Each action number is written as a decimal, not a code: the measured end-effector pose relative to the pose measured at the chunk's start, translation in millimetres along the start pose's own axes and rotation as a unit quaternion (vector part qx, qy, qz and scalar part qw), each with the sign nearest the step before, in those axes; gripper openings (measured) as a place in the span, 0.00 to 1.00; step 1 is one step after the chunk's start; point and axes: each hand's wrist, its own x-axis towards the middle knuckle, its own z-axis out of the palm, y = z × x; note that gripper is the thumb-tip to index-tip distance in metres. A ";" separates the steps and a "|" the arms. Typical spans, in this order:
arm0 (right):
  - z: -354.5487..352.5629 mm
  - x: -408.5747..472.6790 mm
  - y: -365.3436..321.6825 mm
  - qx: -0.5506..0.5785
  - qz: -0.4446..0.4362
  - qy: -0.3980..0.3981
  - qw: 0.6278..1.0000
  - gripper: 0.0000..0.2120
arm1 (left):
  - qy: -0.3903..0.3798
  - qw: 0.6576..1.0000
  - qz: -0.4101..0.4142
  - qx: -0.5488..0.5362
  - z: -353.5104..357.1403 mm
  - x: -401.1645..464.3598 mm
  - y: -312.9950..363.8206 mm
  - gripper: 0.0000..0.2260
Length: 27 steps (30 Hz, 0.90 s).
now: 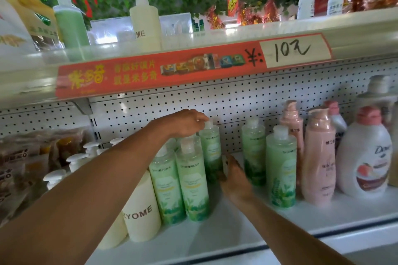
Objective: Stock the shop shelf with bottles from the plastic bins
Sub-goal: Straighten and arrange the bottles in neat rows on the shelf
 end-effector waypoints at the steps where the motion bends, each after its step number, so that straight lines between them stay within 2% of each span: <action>1: -4.9 -5.6 0.9 -0.015 -0.002 0.004 1.000 0.25 | 0.007 1.000 0.009 0.003 1.1 0.1 2.6 0.19; 6: -28.4 -45.1 4.5 -0.020 -0.079 0.076 0.994 0.23 | 0.074 0.990 0.112 -0.040 13.8 -5.7 37.0 0.18; 9: -45.3 -67.4 9.2 -0.024 -0.144 0.193 0.970 0.16 | 0.082 0.981 0.164 -0.067 29.2 -9.0 64.0 0.17; 11: -58.7 -78.9 13.6 -0.017 -0.175 0.284 0.942 0.18 | 0.084 0.977 0.183 -0.072 39.3 -10.3 77.8 0.17; 13: -69.9 -86.5 20.8 0.003 -0.185 0.342 0.921 0.23 | 0.082 0.973 0.195 -0.087 48.3 -11.4 88.0 0.18; 16: -79.6 -91.0 33.2 0.036 -0.146 0.321 0.935 0.30 | 0.073 0.966 0.220 -0.116 61.1 -13.3 100.2 0.20; 21: -87.3 -88.3 43.8 0.018 -0.069 0.187 0.980 0.39 | 0.060 0.966 0.182 -0.171 69.6 -16.0 110.2 0.19; 24: -90.5 -80.0 45.2 -0.027 -0.045 0.182 0.982 0.38 | 0.078 0.964 0.177 -0.184 66.9 -22.5 109.4 0.16; 27: -90.6 -72.9 42.1 -0.033 -0.048 0.181 0.982 0.29 | 0.091 0.965 0.171 -0.175 62.2 -27.3 101.1 0.12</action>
